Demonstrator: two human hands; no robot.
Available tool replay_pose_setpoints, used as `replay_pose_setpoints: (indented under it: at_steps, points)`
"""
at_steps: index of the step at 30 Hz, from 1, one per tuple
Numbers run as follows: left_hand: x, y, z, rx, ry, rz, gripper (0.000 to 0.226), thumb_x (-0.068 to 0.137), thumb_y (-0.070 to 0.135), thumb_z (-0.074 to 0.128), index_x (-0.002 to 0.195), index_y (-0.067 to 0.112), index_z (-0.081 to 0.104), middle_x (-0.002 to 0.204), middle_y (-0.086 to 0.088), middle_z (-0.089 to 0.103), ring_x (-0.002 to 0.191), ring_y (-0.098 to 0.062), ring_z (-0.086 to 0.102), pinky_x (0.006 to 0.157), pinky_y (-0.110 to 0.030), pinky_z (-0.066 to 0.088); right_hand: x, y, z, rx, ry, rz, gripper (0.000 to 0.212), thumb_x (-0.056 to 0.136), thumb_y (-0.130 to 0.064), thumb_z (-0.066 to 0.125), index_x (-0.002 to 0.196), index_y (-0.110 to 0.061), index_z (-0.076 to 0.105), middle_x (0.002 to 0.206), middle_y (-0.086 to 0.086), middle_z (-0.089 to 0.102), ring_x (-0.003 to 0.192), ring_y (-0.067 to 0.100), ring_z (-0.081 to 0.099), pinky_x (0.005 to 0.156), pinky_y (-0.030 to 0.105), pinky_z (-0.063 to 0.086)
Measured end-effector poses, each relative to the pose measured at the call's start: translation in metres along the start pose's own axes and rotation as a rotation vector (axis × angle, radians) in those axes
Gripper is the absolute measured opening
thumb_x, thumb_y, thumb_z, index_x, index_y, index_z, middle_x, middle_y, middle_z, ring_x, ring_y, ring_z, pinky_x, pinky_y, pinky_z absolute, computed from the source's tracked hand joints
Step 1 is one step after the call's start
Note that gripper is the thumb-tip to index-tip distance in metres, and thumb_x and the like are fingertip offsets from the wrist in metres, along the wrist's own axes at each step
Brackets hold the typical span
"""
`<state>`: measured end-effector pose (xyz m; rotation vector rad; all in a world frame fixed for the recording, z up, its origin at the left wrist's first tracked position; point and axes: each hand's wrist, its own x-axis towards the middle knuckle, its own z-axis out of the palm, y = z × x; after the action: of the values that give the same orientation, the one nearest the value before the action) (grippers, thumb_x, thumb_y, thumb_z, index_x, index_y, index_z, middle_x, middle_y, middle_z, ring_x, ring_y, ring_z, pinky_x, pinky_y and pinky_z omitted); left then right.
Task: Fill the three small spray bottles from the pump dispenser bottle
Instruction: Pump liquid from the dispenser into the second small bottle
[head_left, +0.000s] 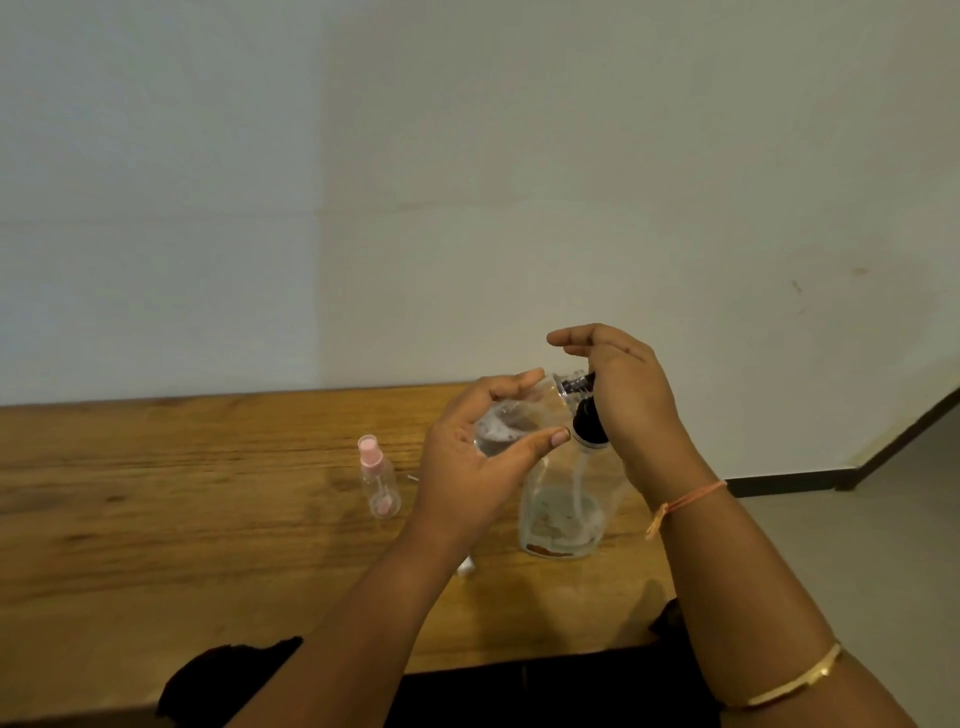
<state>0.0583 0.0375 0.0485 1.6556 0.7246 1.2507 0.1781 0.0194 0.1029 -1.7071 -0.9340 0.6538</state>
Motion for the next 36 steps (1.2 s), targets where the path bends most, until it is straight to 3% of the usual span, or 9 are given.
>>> replay_pose_setpoints:
  at_steps: [4, 11, 14, 20, 24, 27, 31, 34, 36]
  points:
    - [0.001, 0.002, 0.000, 0.004, 0.001, 0.022, 0.036, 0.061, 0.028, 0.073, 0.095, 0.030, 0.060, 0.102, 0.021, 0.062, 0.099, 0.014, 0.057, 0.081, -0.003, 0.041, 0.005, -0.001, -0.002, -0.037, -0.012, 0.008, 0.041, 0.091, -0.003, 0.029, 0.102, -0.021, 0.065, 0.086, -0.018, 0.050, 0.072, 0.001, 0.047, 0.064, 0.018, 0.038]
    - [0.001, -0.007, 0.000, -0.013, -0.003, -0.043, 0.038, 0.065, 0.008, 0.079, 0.090, 0.028, 0.059, 0.096, 0.027, 0.062, 0.097, 0.018, 0.056, 0.078, -0.001, 0.041, 0.001, 0.002, 0.003, -0.048, 0.008, 0.046, 0.038, 0.092, -0.005, 0.031, 0.100, -0.015, 0.067, 0.099, 0.014, 0.063, 0.103, 0.036, 0.053, 0.062, 0.037, 0.039]
    - [0.000, -0.008, 0.000, -0.015, -0.016, -0.041, 0.040, 0.065, 0.004, 0.079, 0.091, 0.029, 0.060, 0.092, 0.028, 0.064, 0.096, 0.017, 0.057, 0.076, -0.001, 0.042, 0.001, 0.005, 0.004, -0.041, 0.004, 0.055, 0.038, 0.092, -0.007, 0.031, 0.099, -0.017, 0.067, 0.087, -0.001, 0.062, 0.102, 0.029, 0.054, 0.052, 0.021, 0.037]
    - [0.002, 0.001, -0.002, -0.007, -0.004, -0.008, 0.037, 0.060, 0.030, 0.074, 0.094, 0.035, 0.061, 0.097, 0.022, 0.067, 0.101, 0.009, 0.058, 0.082, -0.004, 0.042, 0.003, -0.003, -0.002, -0.002, -0.019, 0.007, 0.040, 0.092, -0.002, 0.030, 0.102, -0.016, 0.066, 0.109, -0.003, 0.056, 0.087, 0.003, 0.050, 0.065, 0.013, 0.036]
    - [0.002, 0.002, -0.001, -0.011, -0.007, 0.000, 0.037, 0.062, 0.021, 0.076, 0.094, 0.031, 0.060, 0.099, 0.022, 0.063, 0.097, 0.016, 0.057, 0.078, -0.001, 0.041, 0.005, -0.004, -0.002, -0.047, -0.009, 0.033, 0.040, 0.092, -0.004, 0.030, 0.103, -0.016, 0.066, 0.088, -0.006, 0.058, 0.097, 0.030, 0.054, 0.069, 0.032, 0.046]
    - [0.002, -0.004, -0.001, -0.013, 0.000, -0.021, 0.038, 0.063, 0.019, 0.078, 0.094, 0.032, 0.061, 0.098, 0.021, 0.065, 0.099, 0.012, 0.058, 0.080, -0.004, 0.043, 0.006, 0.000, 0.003, -0.060, 0.012, 0.037, 0.038, 0.094, -0.008, 0.030, 0.101, -0.018, 0.067, 0.074, -0.009, 0.053, 0.085, 0.032, 0.053, 0.058, 0.024, 0.041]
    - [0.001, -0.011, -0.001, -0.001, 0.008, -0.038, 0.040, 0.064, 0.014, 0.080, 0.094, 0.034, 0.061, 0.097, 0.026, 0.066, 0.102, 0.009, 0.059, 0.083, -0.006, 0.044, 0.005, 0.005, 0.006, -0.068, 0.018, 0.043, 0.038, 0.094, -0.009, 0.030, 0.099, -0.018, 0.067, 0.096, 0.010, 0.065, 0.100, 0.036, 0.054, 0.062, 0.033, 0.045]
    - [0.001, -0.006, -0.001, -0.012, 0.007, -0.018, 0.039, 0.061, 0.023, 0.078, 0.095, 0.034, 0.061, 0.097, 0.022, 0.066, 0.100, 0.010, 0.059, 0.081, -0.005, 0.043, 0.006, 0.005, 0.005, -0.029, -0.004, 0.031, 0.037, 0.093, -0.006, 0.031, 0.096, -0.018, 0.066, 0.111, 0.003, 0.061, 0.100, 0.018, 0.052, 0.068, 0.021, 0.040]
    - [0.002, -0.002, -0.001, -0.009, 0.002, -0.007, 0.037, 0.060, 0.031, 0.074, 0.094, 0.035, 0.060, 0.095, 0.030, 0.066, 0.101, 0.011, 0.058, 0.081, -0.003, 0.042, 0.006, 0.004, 0.004, 0.010, -0.007, 0.020, 0.038, 0.092, -0.005, 0.031, 0.095, -0.018, 0.066, 0.113, 0.002, 0.060, 0.102, 0.012, 0.049, 0.073, 0.023, 0.040]
